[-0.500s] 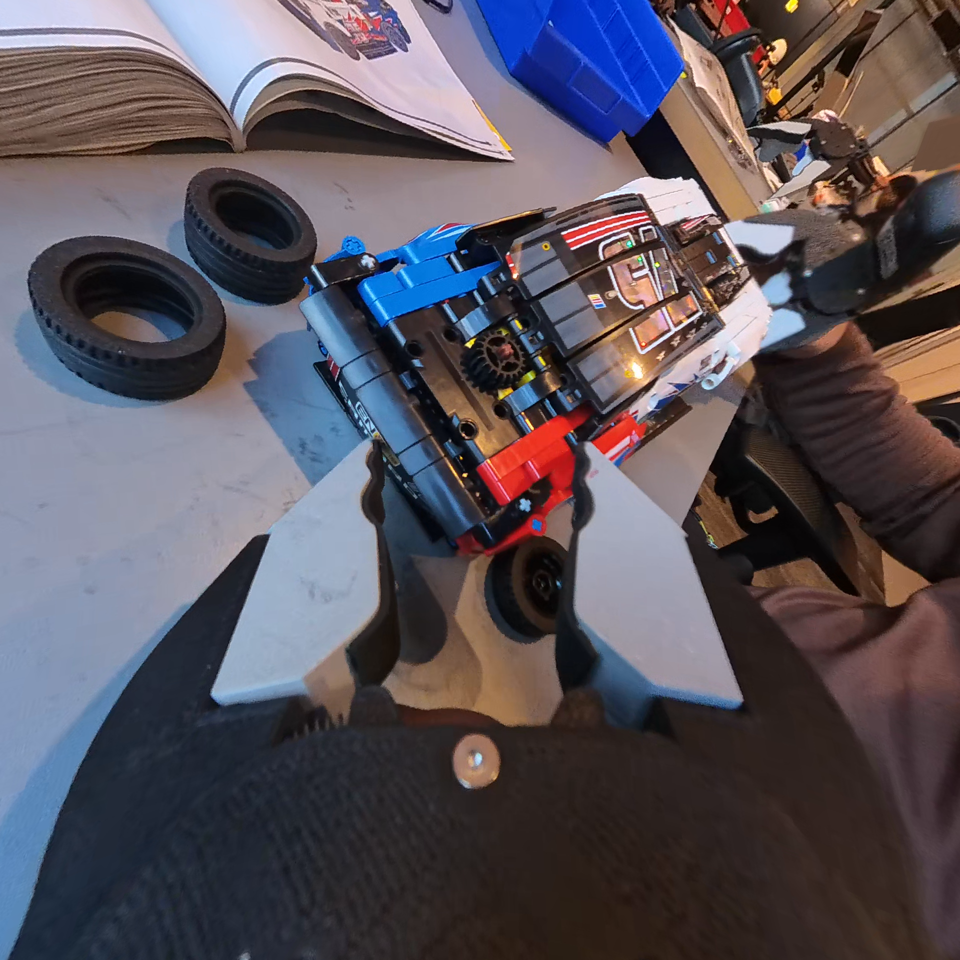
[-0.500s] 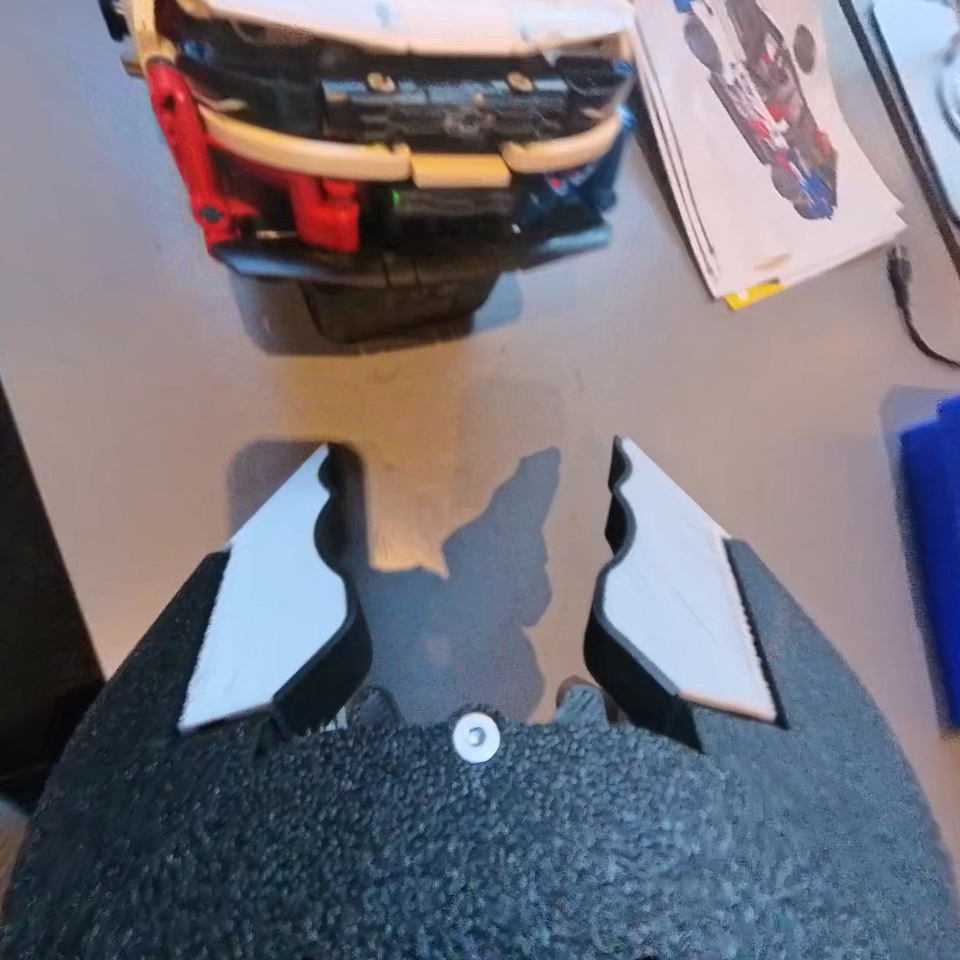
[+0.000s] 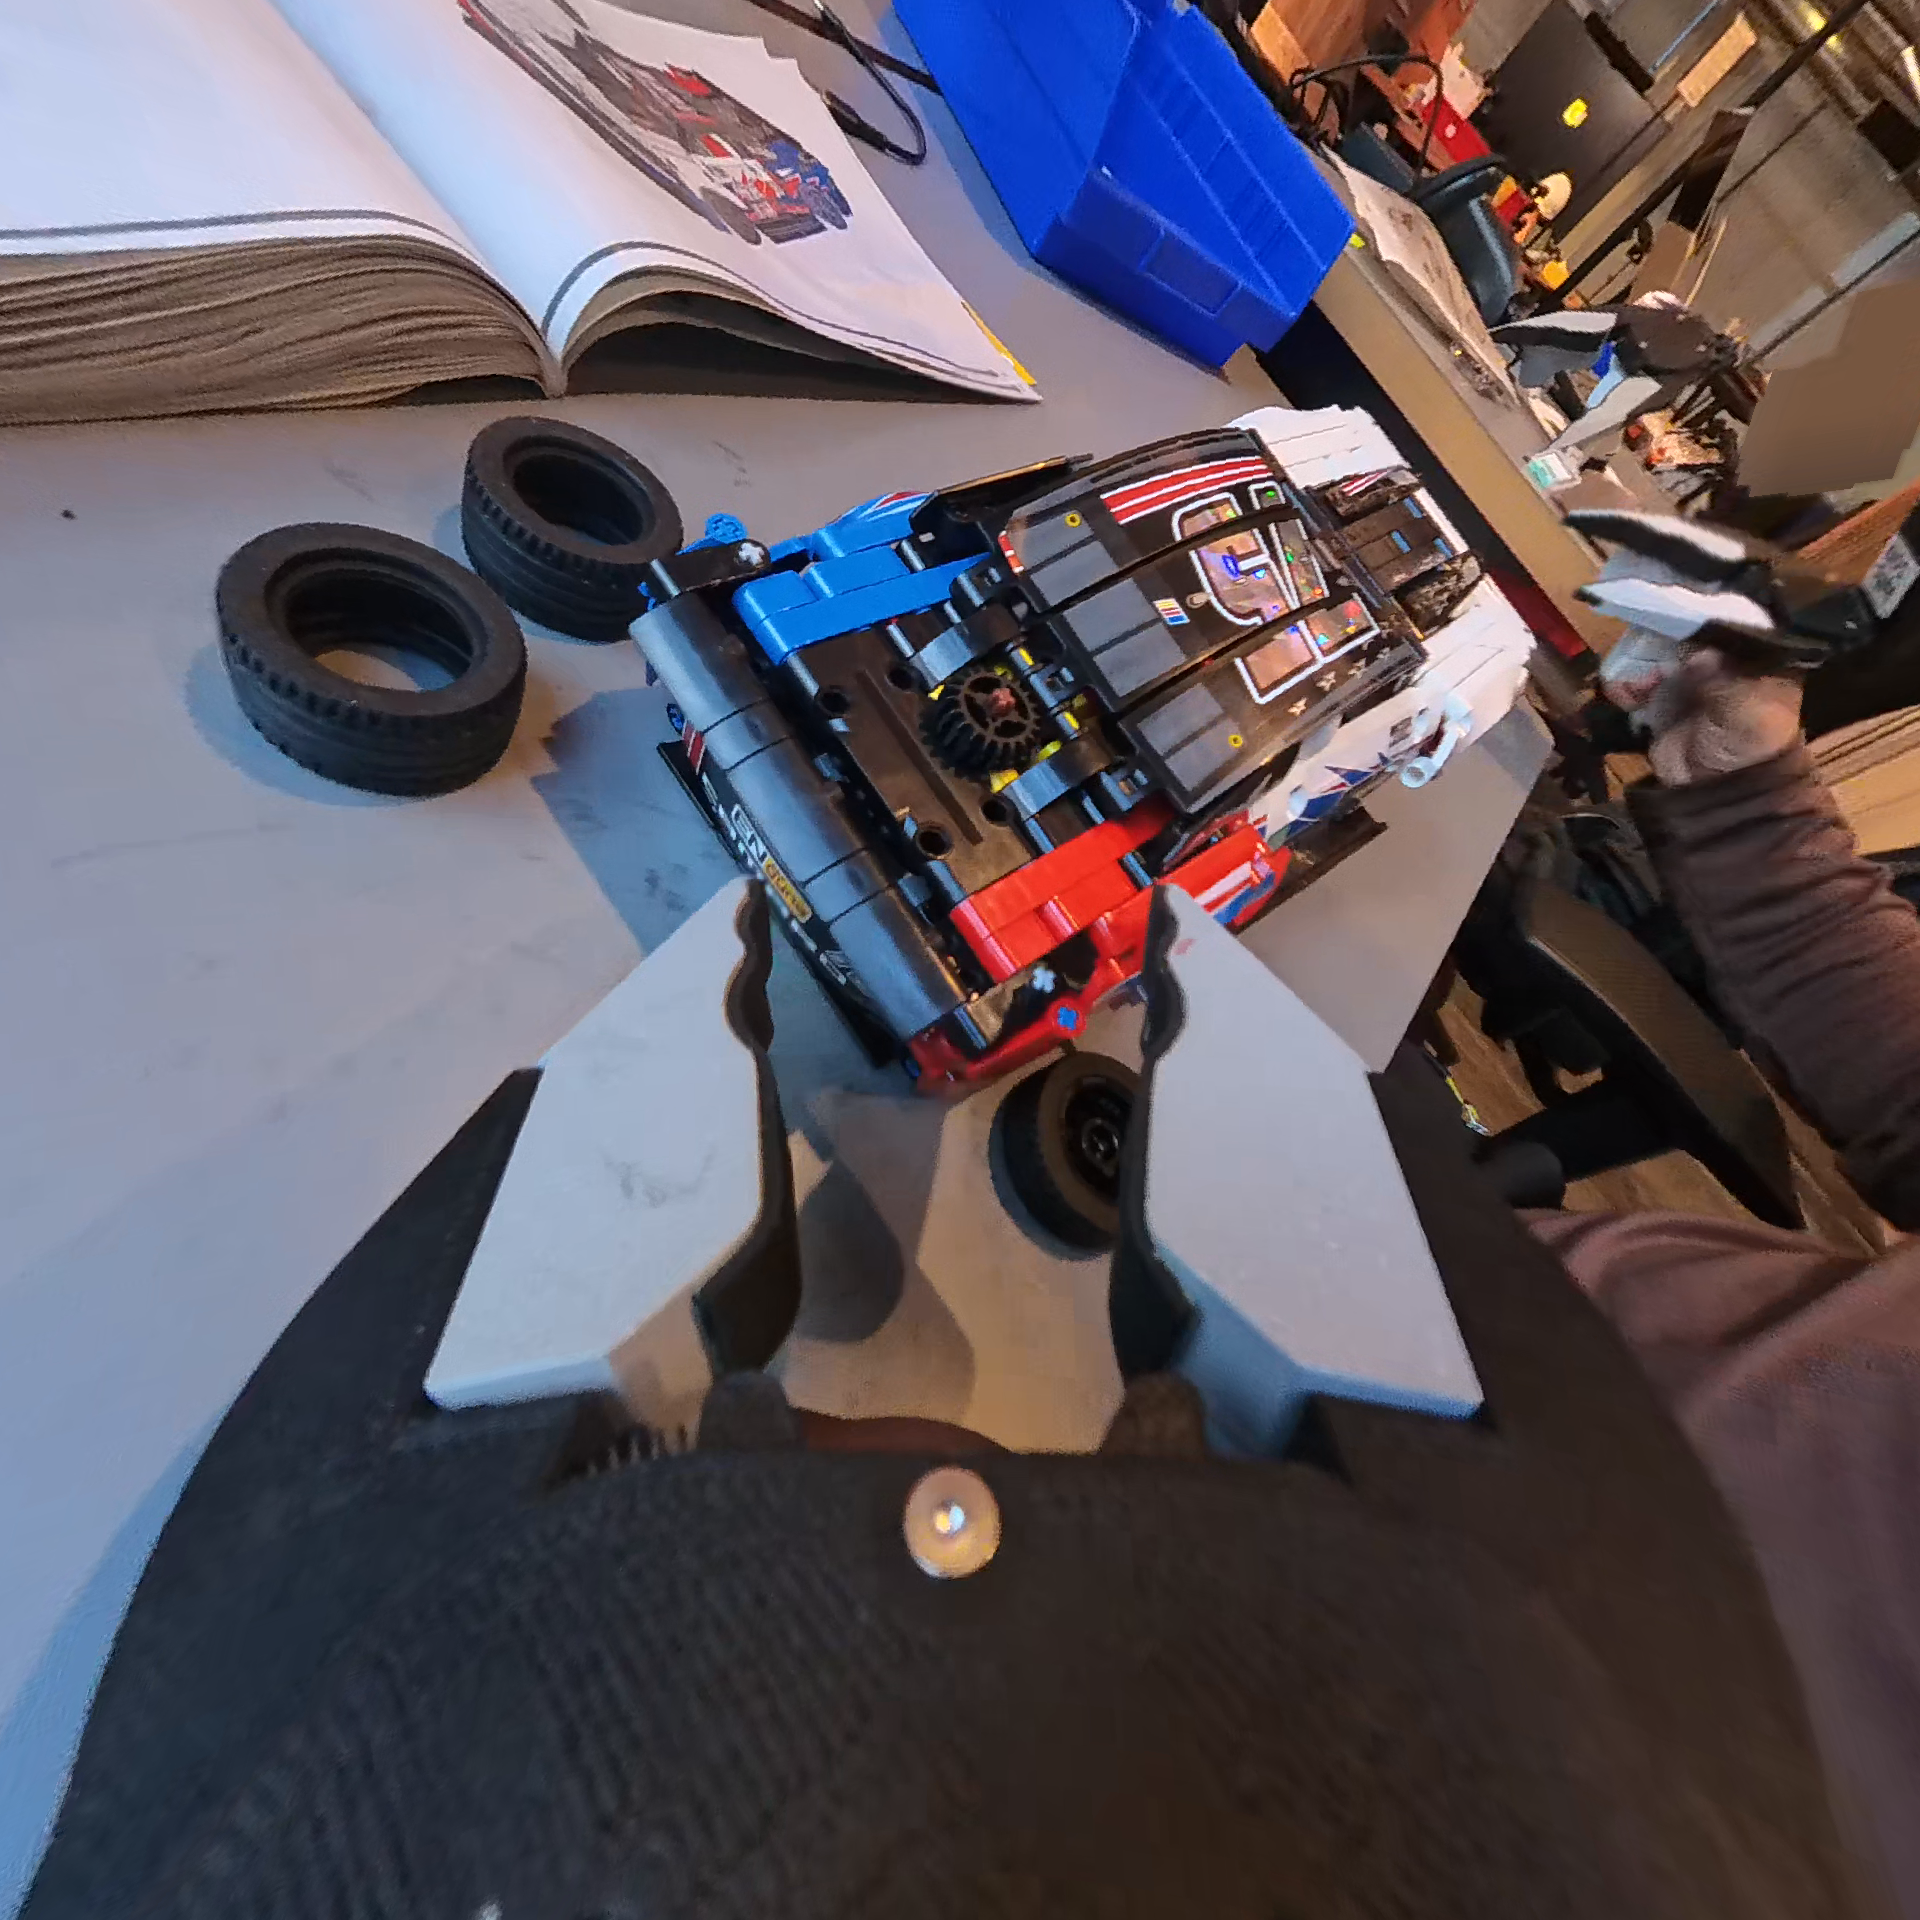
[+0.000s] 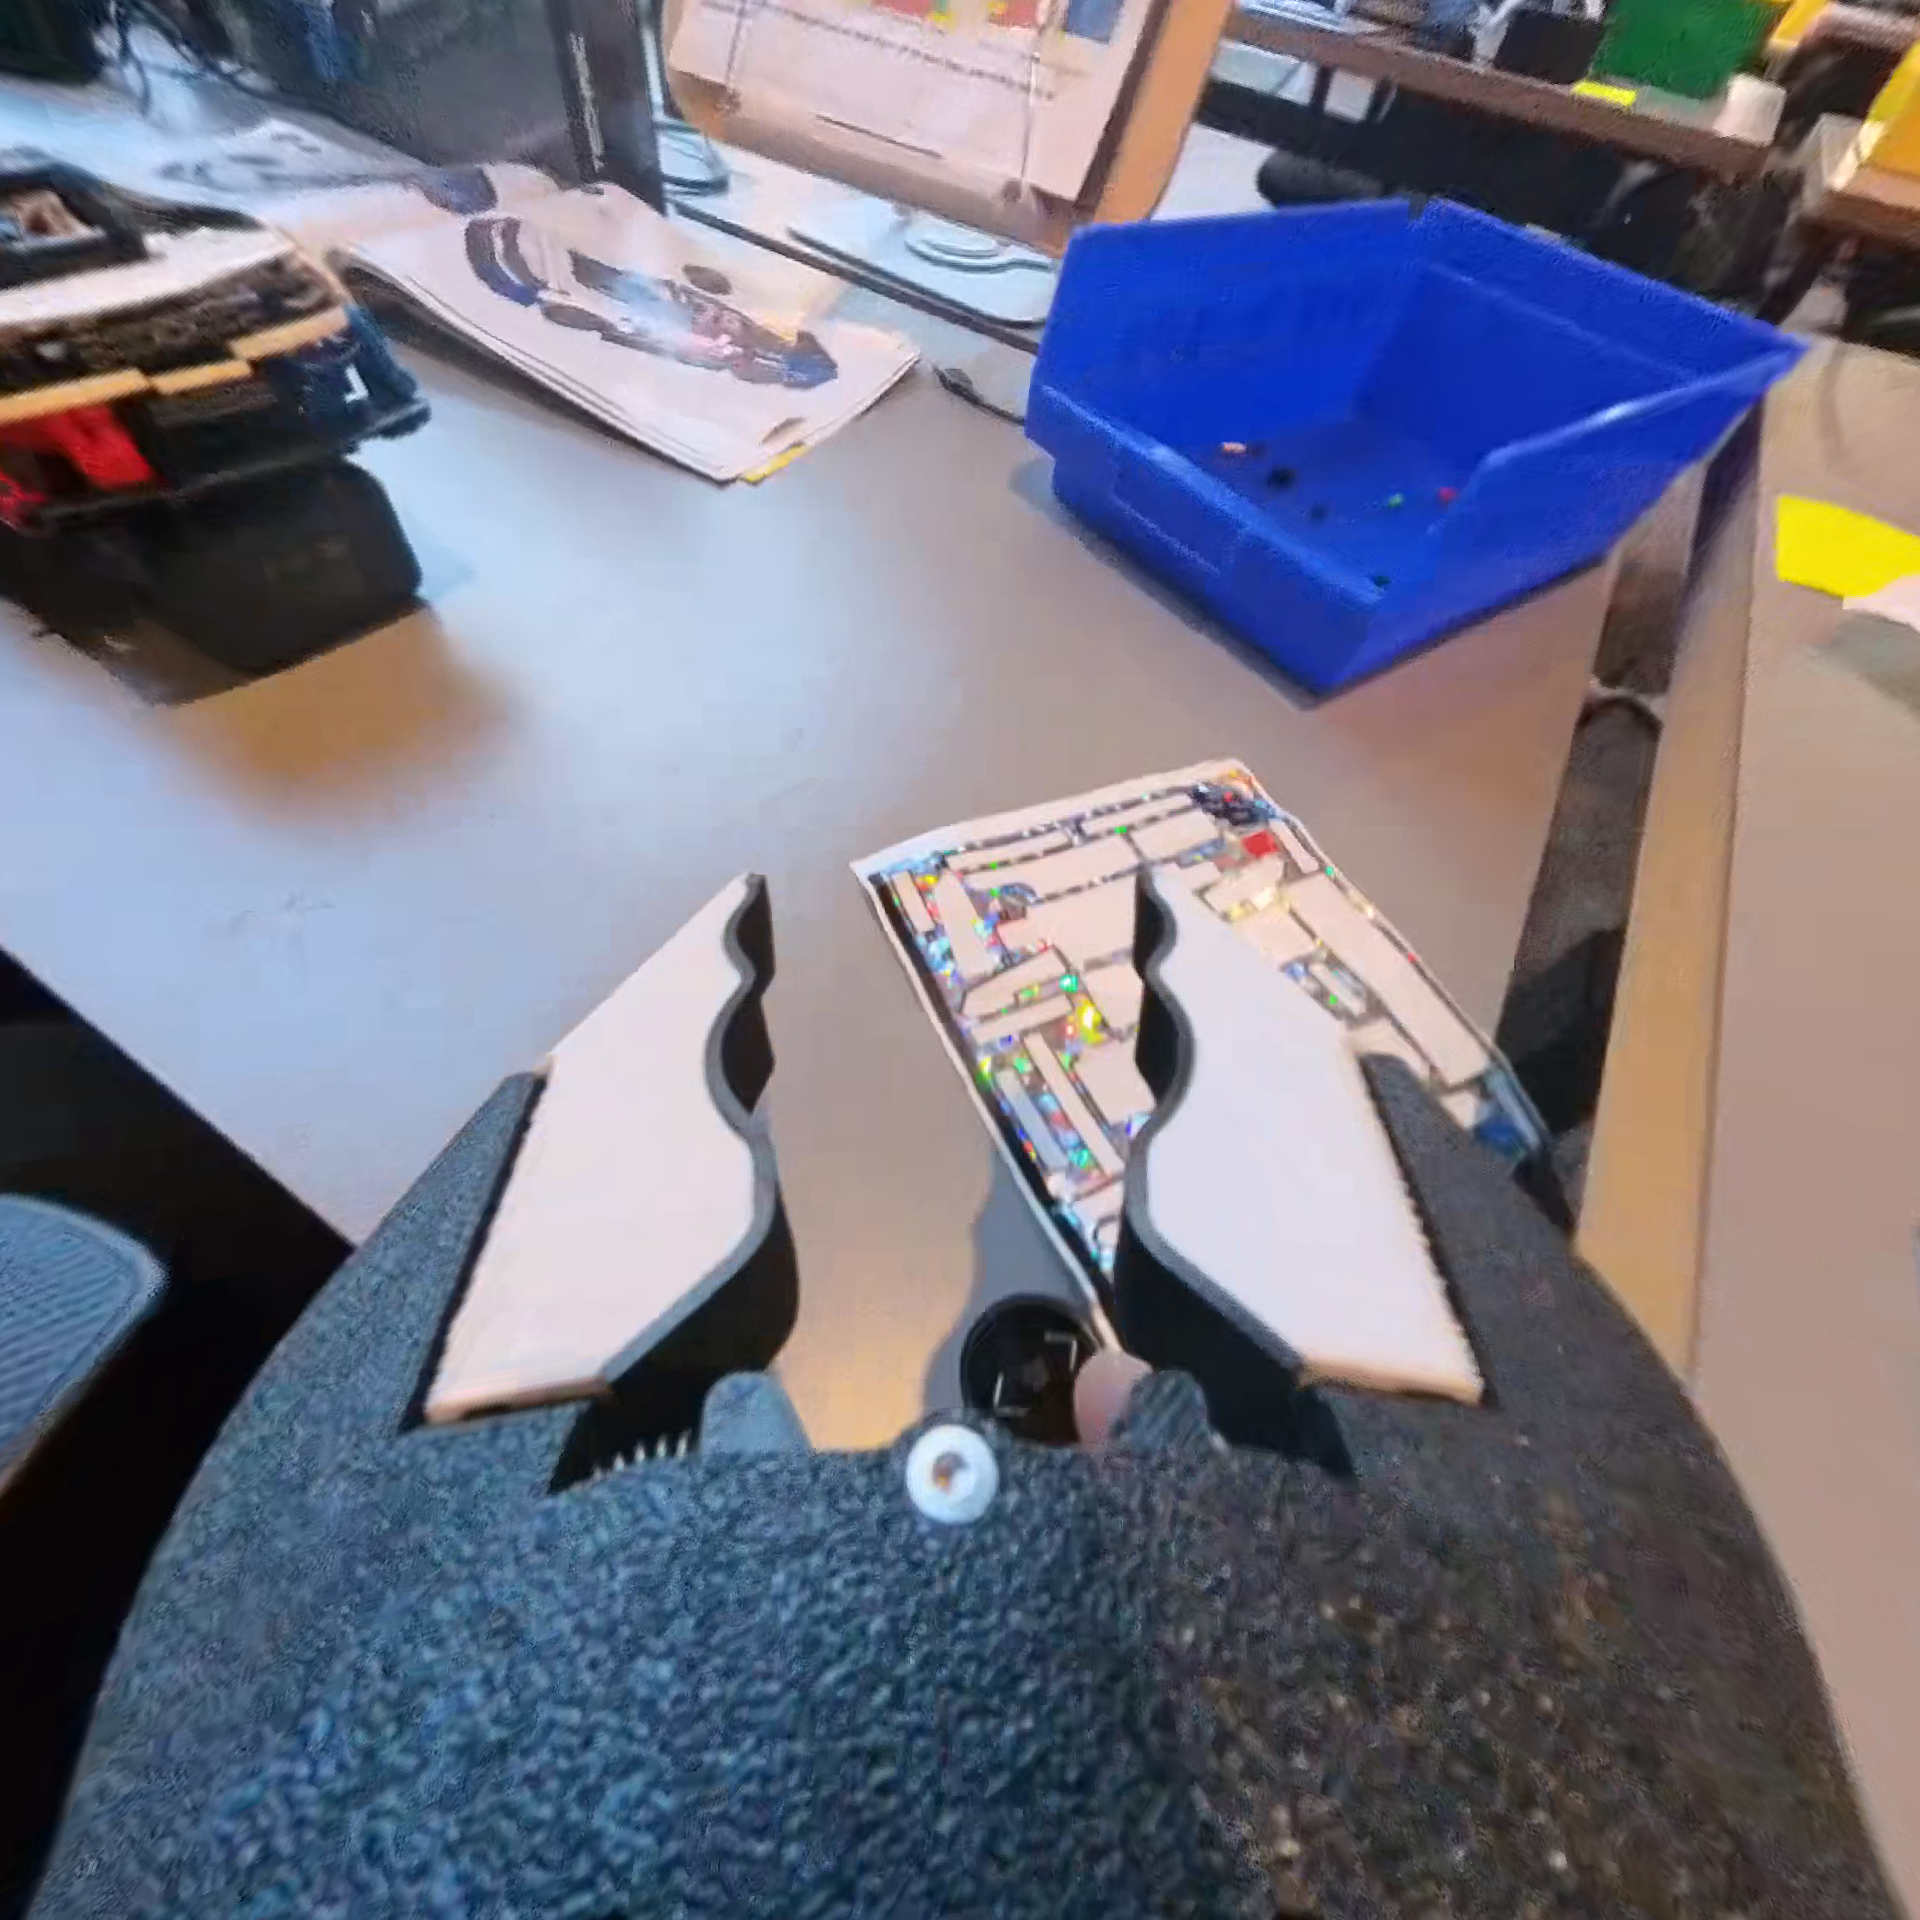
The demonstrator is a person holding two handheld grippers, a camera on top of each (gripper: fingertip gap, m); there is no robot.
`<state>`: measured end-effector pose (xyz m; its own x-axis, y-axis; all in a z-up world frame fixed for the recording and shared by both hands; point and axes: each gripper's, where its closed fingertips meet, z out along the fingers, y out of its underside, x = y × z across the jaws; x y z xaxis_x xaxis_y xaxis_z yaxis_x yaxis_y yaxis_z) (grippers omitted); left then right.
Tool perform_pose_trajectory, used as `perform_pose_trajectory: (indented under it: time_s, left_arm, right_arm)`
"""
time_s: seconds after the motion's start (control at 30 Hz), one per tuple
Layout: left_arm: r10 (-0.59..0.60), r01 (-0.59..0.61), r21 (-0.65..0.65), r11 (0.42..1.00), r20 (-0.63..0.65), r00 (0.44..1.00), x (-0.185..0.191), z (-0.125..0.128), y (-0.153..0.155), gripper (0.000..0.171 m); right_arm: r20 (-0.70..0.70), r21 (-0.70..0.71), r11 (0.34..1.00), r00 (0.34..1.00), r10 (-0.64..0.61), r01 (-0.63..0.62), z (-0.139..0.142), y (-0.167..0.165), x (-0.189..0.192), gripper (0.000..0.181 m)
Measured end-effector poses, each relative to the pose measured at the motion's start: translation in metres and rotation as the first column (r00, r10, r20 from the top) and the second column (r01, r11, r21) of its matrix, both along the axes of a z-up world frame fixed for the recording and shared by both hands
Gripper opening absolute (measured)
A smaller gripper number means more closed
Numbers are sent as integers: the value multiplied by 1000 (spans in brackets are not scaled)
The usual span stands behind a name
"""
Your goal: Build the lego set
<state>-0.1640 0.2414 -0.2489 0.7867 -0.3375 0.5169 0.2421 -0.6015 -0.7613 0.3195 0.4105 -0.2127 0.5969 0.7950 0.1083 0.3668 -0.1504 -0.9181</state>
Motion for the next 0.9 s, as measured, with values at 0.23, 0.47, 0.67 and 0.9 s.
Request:
perform_pose_trajectory:
  time_s: [0.23,0.47,0.67,0.9]
  left_arm:
    - [104,-102,57,993,-30,994,-16,5,-13,68]
    - [63,-58,39,998,-162,985,-3,-7,-17,69]
    - [82,-74,57,996,-161,984,1,-7,-16,66]
    - [40,-36,29,999,-185,982,18,-13,-12,76]
  right_arm:
    - [-29,-3,1000,1000,-13,13,1,-57,44,65]
    - [-169,42,994,981,-91,100,-53,-89,85,66]
    - [-328,-30,947,892,-312,320,-126,-103,165,60]
    - [-163,-383,888,927,-337,256,-296,-156,133,34]
